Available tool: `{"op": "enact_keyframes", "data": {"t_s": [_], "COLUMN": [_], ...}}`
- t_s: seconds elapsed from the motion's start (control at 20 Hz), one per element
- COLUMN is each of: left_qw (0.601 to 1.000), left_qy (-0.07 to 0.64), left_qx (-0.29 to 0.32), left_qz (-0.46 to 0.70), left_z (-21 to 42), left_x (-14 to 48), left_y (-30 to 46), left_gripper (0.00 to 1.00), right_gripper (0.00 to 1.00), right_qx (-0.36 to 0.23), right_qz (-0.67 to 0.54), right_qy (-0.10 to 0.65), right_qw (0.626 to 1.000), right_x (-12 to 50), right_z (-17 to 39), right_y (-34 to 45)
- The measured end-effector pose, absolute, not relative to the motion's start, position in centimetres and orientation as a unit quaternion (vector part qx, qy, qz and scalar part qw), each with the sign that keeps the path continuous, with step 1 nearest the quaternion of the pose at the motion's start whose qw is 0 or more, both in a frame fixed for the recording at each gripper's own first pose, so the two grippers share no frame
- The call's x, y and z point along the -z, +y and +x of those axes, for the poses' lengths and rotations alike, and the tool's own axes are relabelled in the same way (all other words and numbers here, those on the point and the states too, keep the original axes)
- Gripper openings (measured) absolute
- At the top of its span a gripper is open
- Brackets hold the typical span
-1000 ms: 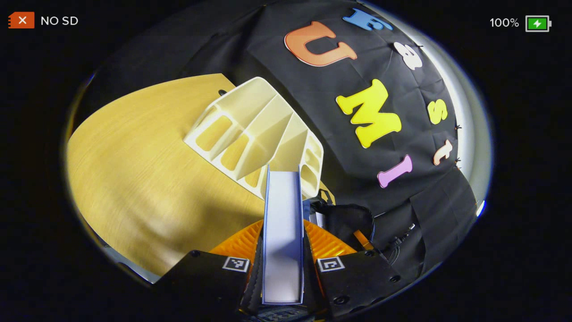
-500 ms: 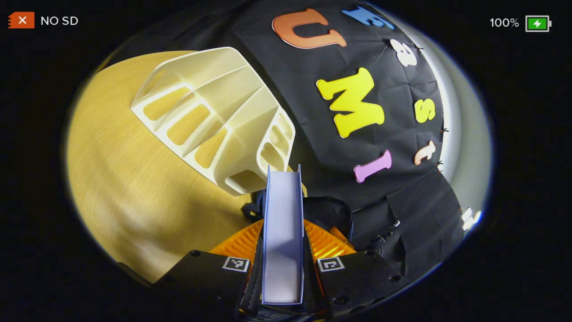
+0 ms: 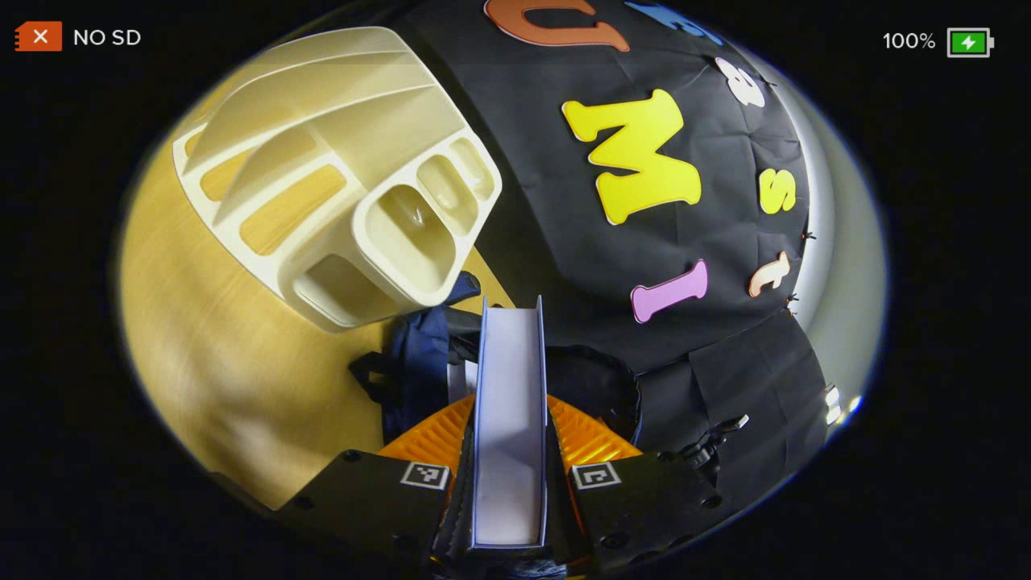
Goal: Open the schoolbag, grab two books from the bookshelf and put them into the schoolbag.
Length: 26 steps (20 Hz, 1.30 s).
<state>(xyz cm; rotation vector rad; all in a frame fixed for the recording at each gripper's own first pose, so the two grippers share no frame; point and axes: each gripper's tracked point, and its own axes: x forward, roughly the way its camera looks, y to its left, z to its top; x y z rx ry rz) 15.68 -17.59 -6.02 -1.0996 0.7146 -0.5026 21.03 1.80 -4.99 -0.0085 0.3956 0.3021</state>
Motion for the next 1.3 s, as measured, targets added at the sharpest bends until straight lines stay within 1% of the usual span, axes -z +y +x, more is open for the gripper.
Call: {"op": "enact_keyframes", "data": {"t_s": [0.2, 0.45, 0.5, 0.55, 0.65, 0.85, 0.95, 1.3], "left_qw": [0.78, 0.777, 0.778, 0.782, 0.792, 0.808, 0.81, 0.798], "left_qy": [0.326, 0.341, 0.338, 0.33, 0.313, 0.298, 0.292, 0.291], "left_qx": [0.201, 0.193, 0.189, 0.184, 0.174, 0.178, 0.177, 0.183], "left_qz": [-0.494, -0.493, -0.495, -0.495, -0.495, -0.476, -0.477, -0.496], "left_z": [18.0, 19.3, 19.7, 20.3, 21.3, 20.7, 20.6, 21.4], "left_x": [7.0, 8.3, 8.5, 8.7, 9.0, 9.3, 9.4, 10.7], "left_y": [-20.1, -23.5, -23.9, -24.0, -24.0, -25.3, -25.9, -30.3], "left_gripper": [0.41, 0.41, 0.46, 0.41, 0.41, 0.41, 0.41, 0.41], "right_gripper": [0.09, 0.09, 0.09, 0.09, 0.09, 0.09, 0.09, 0.09], "right_qx": [-0.154, -0.161, -0.163, -0.165, -0.167, -0.169, -0.171, -0.181], "right_qz": [-0.013, -0.012, -0.012, -0.012, -0.018, -0.017, -0.01, -0.022], "right_qy": [0.192, 0.176, 0.174, 0.172, 0.168, 0.163, 0.163, 0.154], "right_qw": [0.969, 0.971, 0.971, 0.971, 0.971, 0.972, 0.972, 0.971], "right_x": [4.3, 2.8, 2.6, 2.5, 2.4, 2.3, 2.2, 1.4], "right_z": [21.0, 21.0, 20.9, 20.8, 20.7, 20.5, 20.7, 20.2], "right_y": [1.3, 1.2, 1.3, 1.4, 1.6, 1.2, 1.2, 2.6]}}
